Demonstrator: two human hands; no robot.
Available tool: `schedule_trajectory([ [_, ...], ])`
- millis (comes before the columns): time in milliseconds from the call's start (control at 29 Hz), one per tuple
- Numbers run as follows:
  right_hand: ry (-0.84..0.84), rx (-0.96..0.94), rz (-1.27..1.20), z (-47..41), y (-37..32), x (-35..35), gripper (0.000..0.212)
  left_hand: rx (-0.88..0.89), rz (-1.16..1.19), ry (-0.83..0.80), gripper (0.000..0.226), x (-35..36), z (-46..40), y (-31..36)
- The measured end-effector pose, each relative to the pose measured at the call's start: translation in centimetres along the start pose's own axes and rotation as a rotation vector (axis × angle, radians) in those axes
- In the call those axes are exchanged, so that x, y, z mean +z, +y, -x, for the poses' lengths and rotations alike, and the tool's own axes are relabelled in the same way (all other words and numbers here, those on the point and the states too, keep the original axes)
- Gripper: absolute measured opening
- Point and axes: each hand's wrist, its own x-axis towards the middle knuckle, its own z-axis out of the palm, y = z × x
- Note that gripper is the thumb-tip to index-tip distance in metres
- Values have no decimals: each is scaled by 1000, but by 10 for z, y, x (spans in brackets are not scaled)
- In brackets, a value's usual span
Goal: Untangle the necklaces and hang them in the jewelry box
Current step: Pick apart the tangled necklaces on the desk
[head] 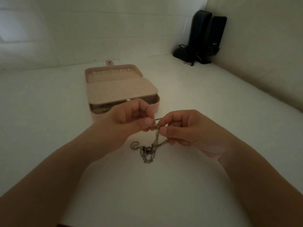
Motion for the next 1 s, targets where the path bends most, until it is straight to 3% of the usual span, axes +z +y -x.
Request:
schedule_trajectory([
  [103,-16,-11,-43,1,-2,-2,15,-31,138,7,7,0,0,0],
  [276,13,5,-81,1,-3,-2,12,-57,294,6,12,-2,-2,1],
  [621,68,38,-109,0,-2,0,14,-49,381,-15,13,-7,0,5],
  [896,34,-102,-148,3,-6,0,10,-196,99,57,13,3,1,8],
  [1000,25,-154,-108,3,-4,2,10,-230,-73,-23,23,4,2,6],
])
